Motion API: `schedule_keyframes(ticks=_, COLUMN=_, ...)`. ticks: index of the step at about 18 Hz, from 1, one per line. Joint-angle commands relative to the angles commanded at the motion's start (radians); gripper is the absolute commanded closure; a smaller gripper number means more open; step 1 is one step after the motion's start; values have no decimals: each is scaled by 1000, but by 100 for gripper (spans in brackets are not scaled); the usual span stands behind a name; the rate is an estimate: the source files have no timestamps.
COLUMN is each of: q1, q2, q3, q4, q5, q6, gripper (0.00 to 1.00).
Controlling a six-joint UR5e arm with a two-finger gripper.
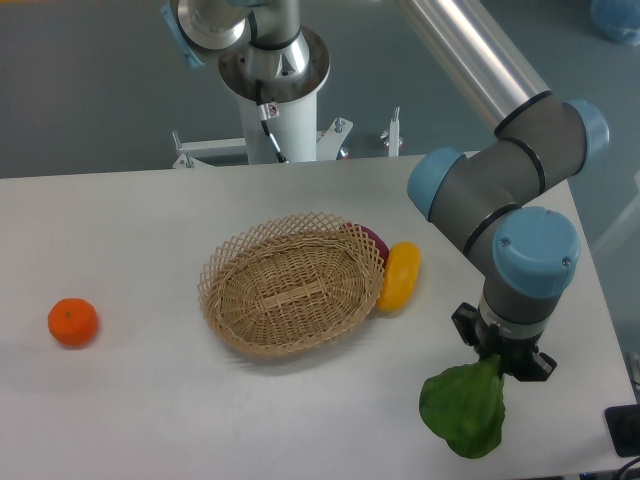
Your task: Place the green vegetable in the basket
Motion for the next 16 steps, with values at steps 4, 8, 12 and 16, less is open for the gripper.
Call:
schedule_keyframes(ticks=4, q1=-26, q2=89, q3=-138, q4=6, q5=-20, q6=-2, gripper=85)
schedule_keyframes(ticks=8, q1=-74, q2=201, q3=-314, q4=58, q5=-21, q6=5, gripper=85)
schedule_keyframes(ticks=12, q1=-136, q2=287, q3=-449, q4=115, q5=-23, q6=6, gripper=85)
schedule_keyframes(ticks=16, q1=-202, q2=341, q3=-543, q4=130, q5=-21, q6=8, gripper=85)
